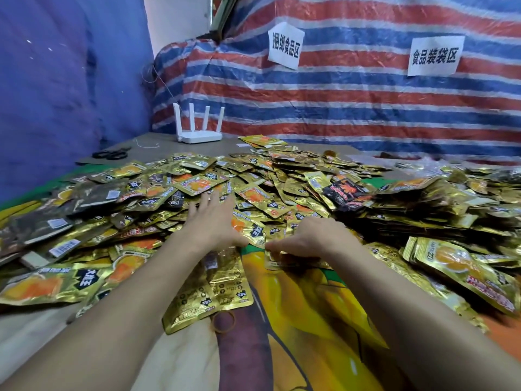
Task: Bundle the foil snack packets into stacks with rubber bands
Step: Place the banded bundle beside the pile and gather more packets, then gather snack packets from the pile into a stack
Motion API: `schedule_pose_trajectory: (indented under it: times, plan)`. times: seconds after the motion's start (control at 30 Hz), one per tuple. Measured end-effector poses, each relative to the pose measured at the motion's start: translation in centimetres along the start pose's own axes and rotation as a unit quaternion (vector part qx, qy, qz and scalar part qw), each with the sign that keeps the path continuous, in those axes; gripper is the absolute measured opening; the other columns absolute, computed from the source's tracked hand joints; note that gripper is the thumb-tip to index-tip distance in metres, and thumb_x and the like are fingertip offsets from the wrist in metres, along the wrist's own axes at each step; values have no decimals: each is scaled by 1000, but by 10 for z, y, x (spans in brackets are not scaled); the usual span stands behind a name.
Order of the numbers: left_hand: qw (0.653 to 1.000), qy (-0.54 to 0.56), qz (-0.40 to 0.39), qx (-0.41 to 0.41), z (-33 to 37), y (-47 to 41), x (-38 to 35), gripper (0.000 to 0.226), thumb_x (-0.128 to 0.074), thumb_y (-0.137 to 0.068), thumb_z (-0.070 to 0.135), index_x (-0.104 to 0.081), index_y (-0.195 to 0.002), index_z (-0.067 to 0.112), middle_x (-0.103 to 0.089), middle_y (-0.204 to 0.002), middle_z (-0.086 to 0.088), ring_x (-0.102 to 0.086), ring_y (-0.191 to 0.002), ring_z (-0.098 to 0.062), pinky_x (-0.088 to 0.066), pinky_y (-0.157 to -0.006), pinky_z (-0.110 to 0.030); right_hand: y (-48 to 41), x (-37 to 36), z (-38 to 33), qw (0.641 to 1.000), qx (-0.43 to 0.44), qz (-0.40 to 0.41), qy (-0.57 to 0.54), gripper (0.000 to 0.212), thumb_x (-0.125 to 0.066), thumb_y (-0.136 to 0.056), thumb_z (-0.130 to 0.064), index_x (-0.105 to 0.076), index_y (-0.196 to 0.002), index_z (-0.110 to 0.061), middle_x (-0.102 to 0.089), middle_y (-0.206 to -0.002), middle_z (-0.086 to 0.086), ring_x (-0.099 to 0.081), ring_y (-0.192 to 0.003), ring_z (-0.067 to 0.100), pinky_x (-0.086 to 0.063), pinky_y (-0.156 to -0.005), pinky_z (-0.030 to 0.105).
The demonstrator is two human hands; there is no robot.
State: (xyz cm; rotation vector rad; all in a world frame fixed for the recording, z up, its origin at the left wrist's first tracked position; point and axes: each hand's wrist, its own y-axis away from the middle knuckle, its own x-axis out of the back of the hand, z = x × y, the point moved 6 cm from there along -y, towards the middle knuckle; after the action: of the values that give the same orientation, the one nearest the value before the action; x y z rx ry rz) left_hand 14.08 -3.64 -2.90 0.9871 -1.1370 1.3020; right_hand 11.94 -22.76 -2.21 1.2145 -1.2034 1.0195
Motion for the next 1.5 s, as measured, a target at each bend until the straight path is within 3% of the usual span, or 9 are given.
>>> schedule_pose_trajectory:
  times: [0.07,0.2,0.47,0.63,0.73,0.87,1.07,1.23,1.5]
  plan:
    - [999,-10,-14,-32,5,-4,-6,104,-73,-77,48,-13,-159,25,-9,-167,-11,-6,-154,-33,-12,-123,-56,0,0,-7,1000,9,-21,-10,86,-53,-58,-98,-58,-87,-18,-66,-113,4,-62,-113,31,-50,-97,41]
    - [997,-55,-5,-58,18,-7,-14,90,-62,-85,31,-12,-159,29,-20,-164,-8,-16,-150,-31,-17,-120,-55,-1,-8,-26,999,10,-35,-27,99,-53,-58,-95,-62,-118,-17,-64,-124,11,-57,-119,39,-49,-101,52]
    - [983,-59,125,-118,21,-5,-10,41,-47,-101,30,-47,-141,37,-41,-146,7,-33,-138,-18,-24,-116,-43,-4,4,-40,992,82,28,-93,25,-57,-87,-35,-49,-101,-16,-59,-96,2,-64,-102,30,-51,-79,35]
    - [975,55,185,-112,17,-2,5,31,-46,-101,16,-54,-126,32,-53,-127,2,-48,-123,-22,-44,-98,-41,0,-7,-31,995,48,-26,-80,82,-66,-72,-66,-44,-134,-17,-60,-121,10,-57,-115,35,-52,-98,47]
    - [956,81,265,-95,10,4,19,29,-50,-100,11,-58,-122,29,-67,-110,0,-60,-102,-26,-42,-85,-40,0,-1,-21,995,40,-16,-94,65,-79,-68,-65,-54,-109,-20,-60,-120,9,-56,-115,31,-53,-94,42]
    - [908,155,386,-43,-6,10,38,18,-61,-97,16,-60,-115,19,-69,-84,1,-61,-78,-26,-28,-87,-35,-4,7,-13,993,79,-3,-88,30,-78,-78,-33,-51,-75,-18,-59,-81,1,-57,-73,16,-42,-53,25]
    - [859,279,426,-47,-15,16,43,16,-65,-97,18,-61,-112,15,-65,-89,5,-58,-79,-17,-47,-76,-32,8,8,-34,984,143,108,-4,27,-61,-87,-18,-41,-69,-17,-43,-69,-1,-64,-92,28,-46,-70,32]
    - [819,330,460,-92,-9,21,49,18,-67,-95,10,-64,-113,8,-62,-100,6,-51,-84,5,-38,-75,1,5,7,-18,984,104,121,-73,29,-58,-89,-12,-36,-72,-17,-41,-72,0,-54,-80,28,-46,-70,35]
    - [788,463,405,9,-19,13,38,25,-58,-101,30,-55,-118,13,-61,-103,3,-59,-98,-23,-50,-82,-41,-6,15,7,930,87,134,-331,21,-56,-85,-12,-45,-102,-18,-56,-87,6,-54,-77,23,-38,-57,34]
